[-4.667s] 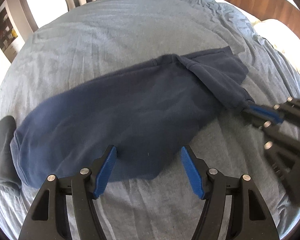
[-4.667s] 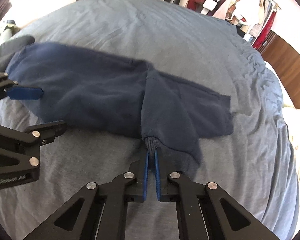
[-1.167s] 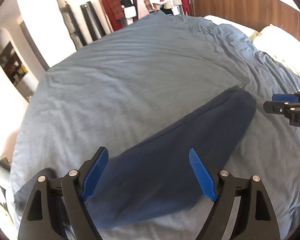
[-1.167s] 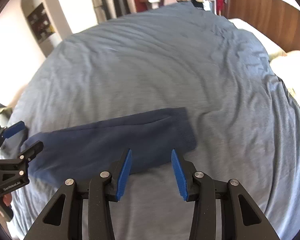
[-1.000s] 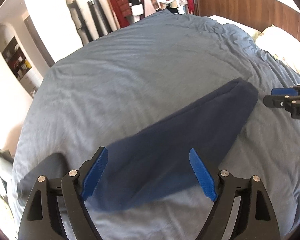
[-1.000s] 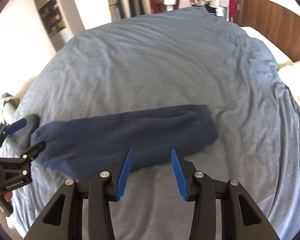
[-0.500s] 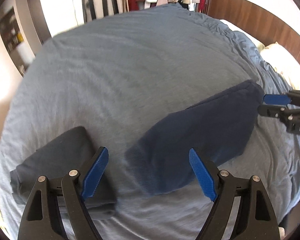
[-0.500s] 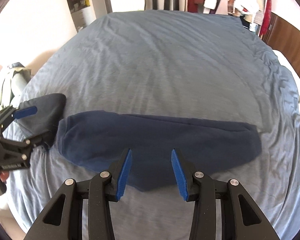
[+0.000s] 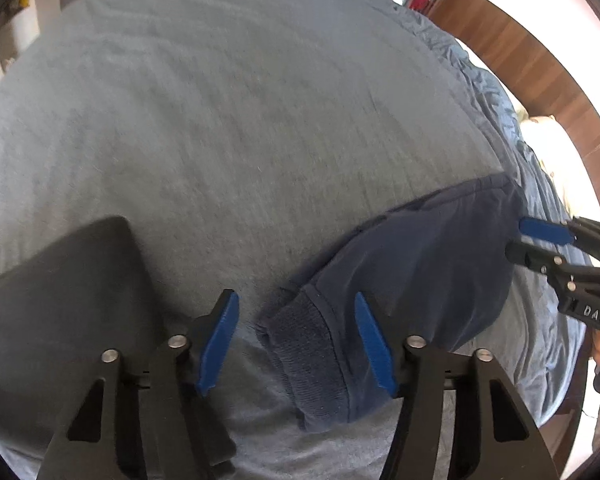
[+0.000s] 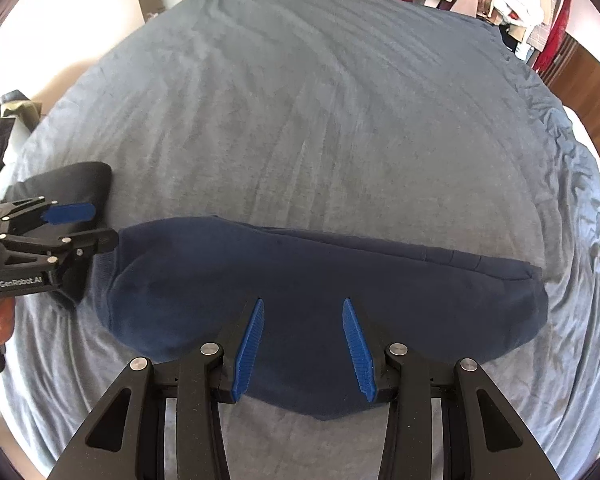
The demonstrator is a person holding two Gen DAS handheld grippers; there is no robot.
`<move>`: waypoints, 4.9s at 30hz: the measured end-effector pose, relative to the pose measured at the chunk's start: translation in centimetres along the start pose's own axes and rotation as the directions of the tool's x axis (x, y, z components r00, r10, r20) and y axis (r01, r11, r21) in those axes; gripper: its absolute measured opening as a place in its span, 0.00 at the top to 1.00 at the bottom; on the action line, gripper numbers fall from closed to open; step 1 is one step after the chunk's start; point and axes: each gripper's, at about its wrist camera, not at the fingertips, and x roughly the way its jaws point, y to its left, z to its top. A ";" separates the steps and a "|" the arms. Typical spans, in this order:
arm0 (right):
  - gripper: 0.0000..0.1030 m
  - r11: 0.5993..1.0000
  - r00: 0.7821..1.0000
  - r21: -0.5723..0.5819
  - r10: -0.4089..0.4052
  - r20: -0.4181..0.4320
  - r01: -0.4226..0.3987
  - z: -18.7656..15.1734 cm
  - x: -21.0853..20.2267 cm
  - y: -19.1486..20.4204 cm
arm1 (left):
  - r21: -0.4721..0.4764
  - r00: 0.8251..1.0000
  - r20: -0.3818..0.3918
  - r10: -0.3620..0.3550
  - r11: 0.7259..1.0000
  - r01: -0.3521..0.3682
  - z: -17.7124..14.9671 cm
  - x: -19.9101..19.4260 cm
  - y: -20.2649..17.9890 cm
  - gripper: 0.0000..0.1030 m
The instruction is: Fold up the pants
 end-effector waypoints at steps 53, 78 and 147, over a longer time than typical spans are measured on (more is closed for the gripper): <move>0.51 0.964 0.988 0.242 0.082 0.134 -0.113 -5.6 -4.7 -19.1 | 0.183 0.931 0.249 0.267 0.931 -0.316 1.5 -6.0 -24.7 0.26; 0.52 0.667 0.931 0.653 0.199 0.307 -0.358 -13.2 4.4 -34.2 | 0.426 0.993 0.105 0.051 0.900 -0.092 11.2 9.0 -35.2 0.26; 0.66 0.296 0.935 0.888 0.064 0.349 -0.352 -15.9 10.0 -34.5 | 0.722 0.828 -0.557 -0.062 0.457 0.520 21.3 25.0 -43.7 0.80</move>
